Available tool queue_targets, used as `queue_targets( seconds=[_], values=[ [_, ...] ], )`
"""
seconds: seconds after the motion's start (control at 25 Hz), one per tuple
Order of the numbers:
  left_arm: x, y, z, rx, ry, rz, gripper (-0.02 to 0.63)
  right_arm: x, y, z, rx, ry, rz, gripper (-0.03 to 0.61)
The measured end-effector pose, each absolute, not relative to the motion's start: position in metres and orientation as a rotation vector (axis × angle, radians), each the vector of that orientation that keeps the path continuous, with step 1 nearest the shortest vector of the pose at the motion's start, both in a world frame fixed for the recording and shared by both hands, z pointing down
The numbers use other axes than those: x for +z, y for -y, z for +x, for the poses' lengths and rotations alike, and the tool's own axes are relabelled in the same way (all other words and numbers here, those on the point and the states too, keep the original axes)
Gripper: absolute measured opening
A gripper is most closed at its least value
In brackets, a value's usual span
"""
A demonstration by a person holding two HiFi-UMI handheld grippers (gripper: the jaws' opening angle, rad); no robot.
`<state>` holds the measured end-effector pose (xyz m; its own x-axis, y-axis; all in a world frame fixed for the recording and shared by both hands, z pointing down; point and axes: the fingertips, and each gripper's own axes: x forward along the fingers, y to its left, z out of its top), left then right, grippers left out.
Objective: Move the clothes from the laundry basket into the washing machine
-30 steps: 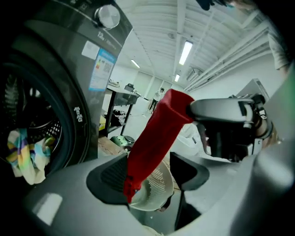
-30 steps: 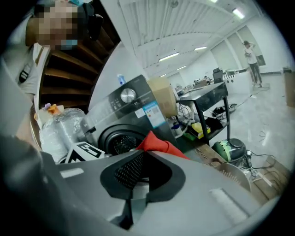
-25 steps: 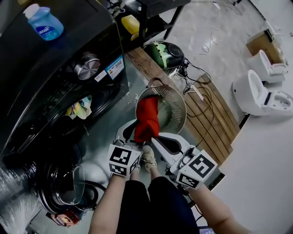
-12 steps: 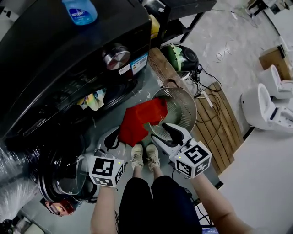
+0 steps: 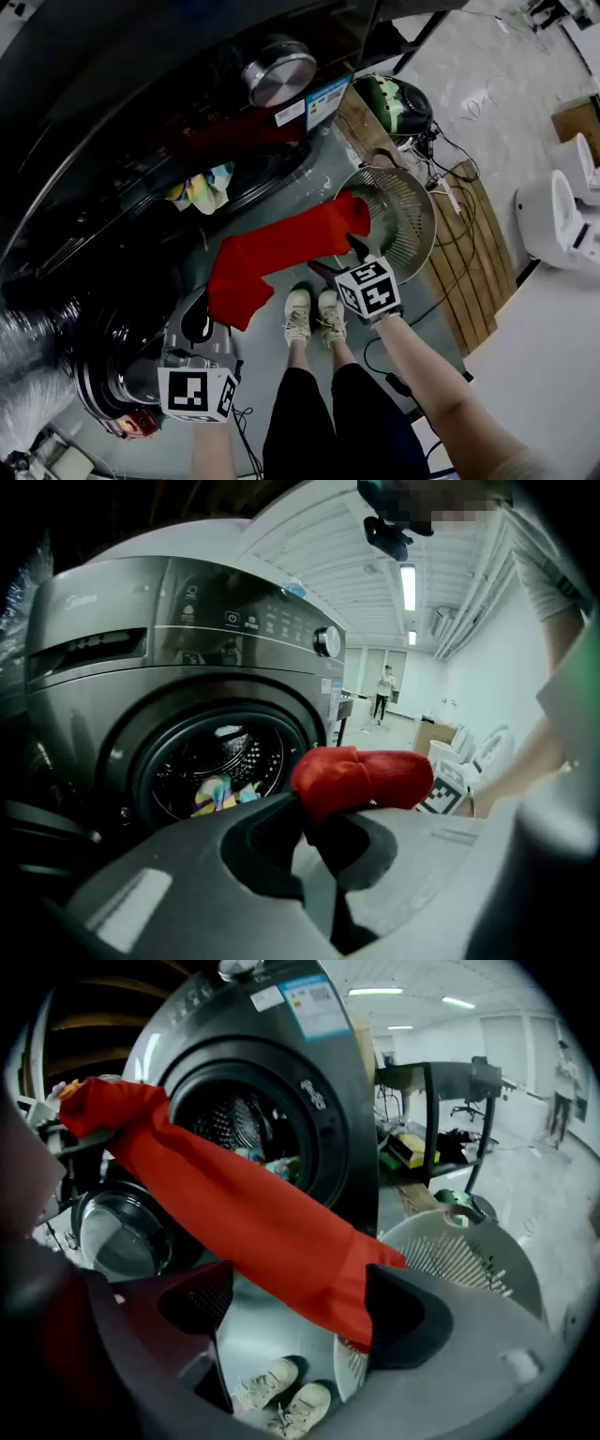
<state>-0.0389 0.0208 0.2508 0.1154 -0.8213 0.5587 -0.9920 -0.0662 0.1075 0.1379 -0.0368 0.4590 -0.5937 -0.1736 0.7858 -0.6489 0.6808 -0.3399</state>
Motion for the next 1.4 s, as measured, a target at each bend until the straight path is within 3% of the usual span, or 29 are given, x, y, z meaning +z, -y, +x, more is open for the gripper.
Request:
queue_targets(
  seconds=[0.32,0.36,0.44,0.48,0.56,0.76,1.0,1.28,1.4],
  values=[
    [0.293,-0.038,-0.071,0.507,1.828,1.839,0.126,0.569,0.045,0.15,0.991,1.944,0.634,0.538],
    [0.3,-0.039,-0.072,0.508,1.82,1.829,0.126,0.572,0.043,0.147,1.019,1.946,0.605,0.498],
    [0.314,-0.04,-0.07,0.5,1.805,1.81,0.126,0.572,0.044,0.144,1.025,1.945,0.583,0.317],
    [0.32,-0.04,-0.067,0.492,1.798,1.8,0.126,0.57,0.046,0.146,0.996,1.936,0.608,0.271],
    [0.33,-0.041,-0.061,0.467,1.788,1.78,0.126,0.563,0.053,0.156,0.916,1.923,0.684,0.094],
    [0.352,-0.042,-0.052,0.443,1.721,1.728,0.129,0.513,0.058,0.153,0.915,2.021,0.749,0.078],
    [0.367,-0.038,-0.011,0.421,1.568,1.746,0.198,0.411,0.045,0.093,0.973,2.279,0.616,0.077],
    [0.365,-0.02,0.019,0.316,1.474,1.816,0.432,0.329,0.029,0.031,1.012,2.46,0.415,0.075],
    [0.36,-0.014,0.021,0.306,1.47,1.859,0.465,0.307,0.011,0.005,0.995,2.499,0.276,0.077]
  ],
)
